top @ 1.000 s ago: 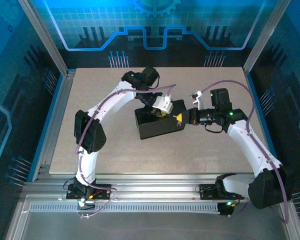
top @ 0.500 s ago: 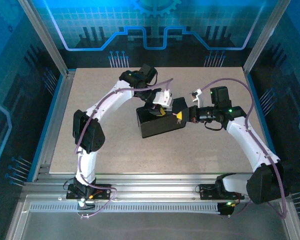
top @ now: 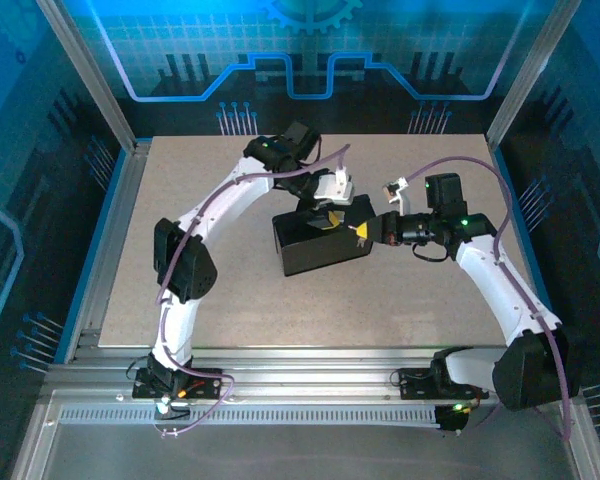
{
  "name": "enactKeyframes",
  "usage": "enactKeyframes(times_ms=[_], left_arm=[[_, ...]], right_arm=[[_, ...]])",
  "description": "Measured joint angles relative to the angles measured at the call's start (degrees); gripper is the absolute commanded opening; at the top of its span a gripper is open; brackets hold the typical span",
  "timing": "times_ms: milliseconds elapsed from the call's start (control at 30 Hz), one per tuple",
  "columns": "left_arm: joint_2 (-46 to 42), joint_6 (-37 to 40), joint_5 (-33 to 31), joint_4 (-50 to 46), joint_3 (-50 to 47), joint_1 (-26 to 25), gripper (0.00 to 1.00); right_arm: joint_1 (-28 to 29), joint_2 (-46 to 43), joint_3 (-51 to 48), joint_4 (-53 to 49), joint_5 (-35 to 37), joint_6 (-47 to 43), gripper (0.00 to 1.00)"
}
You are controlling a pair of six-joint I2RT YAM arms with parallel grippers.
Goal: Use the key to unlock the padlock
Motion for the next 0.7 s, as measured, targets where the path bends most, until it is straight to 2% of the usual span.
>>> enactKeyframes(times_ms=[133, 333, 467, 700], left_arm=[[2.08, -1.20, -0.09, -1.20, 0.31, -0.57, 0.60], [3.32, -2.56, -0.68, -2.27, 1.53, -0.66, 0.38], [3.69, -2.62, -1.05, -2.60, 2.21, -0.66, 0.37], [3.69, -2.80, -0.85, -2.91, 2.34, -0.52, 0.19]], right_arm=[[-0.61, -0.26, -0.35, -0.15, -0.55, -0.35, 0.00], [-1.57, -0.79, -0.59, -0.42, -0.87, -1.03, 0.00], [-1.86, -1.29, -1.38, -0.52, -1.09, -1.05, 0.00], [-1.90, -1.29, -1.62, -0.20, -1.68, -1.01, 0.00]])
